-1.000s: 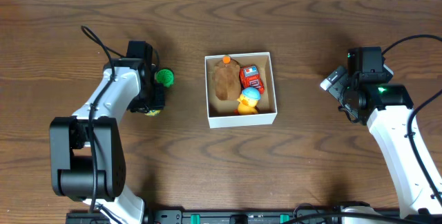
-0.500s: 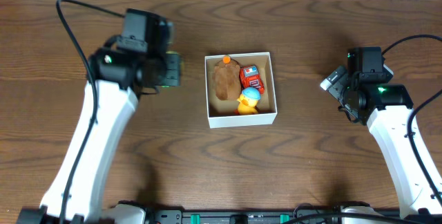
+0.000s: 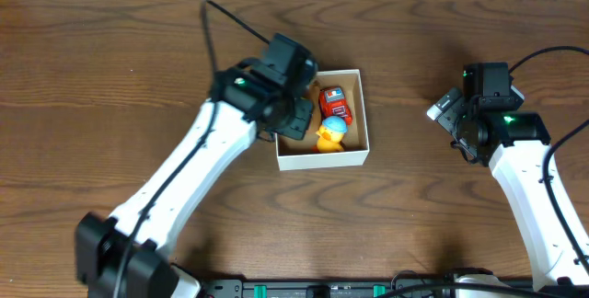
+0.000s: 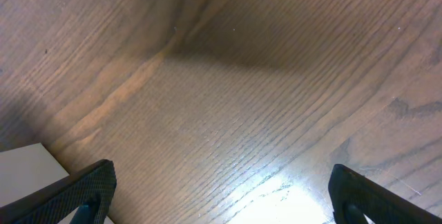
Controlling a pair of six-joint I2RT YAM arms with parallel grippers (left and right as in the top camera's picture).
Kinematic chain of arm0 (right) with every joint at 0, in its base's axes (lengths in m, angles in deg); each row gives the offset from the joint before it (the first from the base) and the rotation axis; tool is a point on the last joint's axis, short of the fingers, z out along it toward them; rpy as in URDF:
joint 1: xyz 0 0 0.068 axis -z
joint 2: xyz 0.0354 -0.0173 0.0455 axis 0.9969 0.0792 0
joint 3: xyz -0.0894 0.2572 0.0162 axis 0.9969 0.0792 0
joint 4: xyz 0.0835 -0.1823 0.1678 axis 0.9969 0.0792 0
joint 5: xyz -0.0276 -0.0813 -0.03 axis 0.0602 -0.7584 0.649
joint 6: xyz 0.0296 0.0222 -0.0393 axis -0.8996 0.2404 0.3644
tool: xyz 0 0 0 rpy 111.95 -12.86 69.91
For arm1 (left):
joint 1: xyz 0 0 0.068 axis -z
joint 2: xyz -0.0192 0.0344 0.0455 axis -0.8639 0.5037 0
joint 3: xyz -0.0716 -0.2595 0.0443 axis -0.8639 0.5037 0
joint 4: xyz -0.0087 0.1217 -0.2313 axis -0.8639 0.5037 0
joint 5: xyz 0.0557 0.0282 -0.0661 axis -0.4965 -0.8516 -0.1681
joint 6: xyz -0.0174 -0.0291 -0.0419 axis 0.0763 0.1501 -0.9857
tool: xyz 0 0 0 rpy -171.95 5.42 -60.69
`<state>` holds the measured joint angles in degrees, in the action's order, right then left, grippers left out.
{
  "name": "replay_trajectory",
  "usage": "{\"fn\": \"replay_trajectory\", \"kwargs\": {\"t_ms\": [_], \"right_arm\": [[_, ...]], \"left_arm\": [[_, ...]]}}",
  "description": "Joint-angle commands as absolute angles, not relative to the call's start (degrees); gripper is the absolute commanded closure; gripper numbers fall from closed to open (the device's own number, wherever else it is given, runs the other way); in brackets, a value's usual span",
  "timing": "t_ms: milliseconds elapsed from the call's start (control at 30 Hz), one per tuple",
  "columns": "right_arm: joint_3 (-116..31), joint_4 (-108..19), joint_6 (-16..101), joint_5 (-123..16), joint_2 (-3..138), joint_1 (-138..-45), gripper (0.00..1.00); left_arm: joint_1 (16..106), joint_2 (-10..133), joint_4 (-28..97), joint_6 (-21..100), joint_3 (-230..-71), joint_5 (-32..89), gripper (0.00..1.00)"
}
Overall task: Pack container
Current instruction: 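Carry the yellow ball into the box's front left corner, then move the left gripper to the green round toy and grasp it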
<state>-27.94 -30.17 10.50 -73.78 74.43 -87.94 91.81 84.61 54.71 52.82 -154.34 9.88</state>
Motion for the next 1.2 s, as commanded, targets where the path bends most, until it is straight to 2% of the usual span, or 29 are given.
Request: {"fn": "replay_trajectory", "kwargs": {"t_ms": [0, 33, 67, 167, 233, 333, 600, 733, 833, 1000, 1167], "right_arm": [[-28.8, -30.1, 10.9, -74.2, 74.0, -87.6, 0.01], [-28.8, -30.1, 10.9, -74.2, 74.0, -87.6, 0.01], [-28.8, -30.1, 10.9, -74.2, 74.0, -87.6, 0.01], [-28.8, -30.1, 10.9, -74.2, 74.0, -87.6, 0.01], [-28.8, -30.1, 10.9, -74.2, 74.0, -87.6, 0.01], [-28.8, -30.1, 10.9, -74.2, 74.0, -87.6, 0.01], [-28.8, -30.1, 10.9, -74.2, 74.0, -87.6, 0.01], [-28.8, -30.1, 10.9, -74.2, 74.0, -87.6, 0.01], [-28.8, -30.1, 10.9, -74.2, 74.0, -87.6, 0.01], [-28.8, -30.1, 10.9, -74.2, 74.0, -87.6, 0.01], [-28.8, -30.1, 10.9, -74.2, 74.0, -87.6, 0.01]], "left_arm": [[92.8, 86.9, 55.6, 51.3, -153.9, 10.4, 0.55], [93.0, 87.5, 55.8, 51.1, -153.9, 10.4, 0.46], [93.2, 87.8, 56.0, 50.8, -153.9, 10.4, 0.41], [93.3, 88.0, 56.3, 50.6, -153.9, 10.5, 0.33], [93.3, 87.7, 56.6, 50.7, -153.9, 10.6, 0.14], [93.3, 86.7, 56.7, 50.7, -153.9, 10.6, 0.08], [91.5, 82.2, 57.7, 54.0, -154.1, 8.2, 0.07], [87.1, 79.4, 59.9, 53.9, -154.1, -1.6, 0.07], [81.2, 79.2, 59.6, 53.9, -154.0, -3.5, 0.06], [71.8, 84.1, 57.9, 53.3, -154.0, -2.9, 0.06], [68.6, 91.4, 53.9, 53.5, -154.0, -2.9, 0.06]]}}
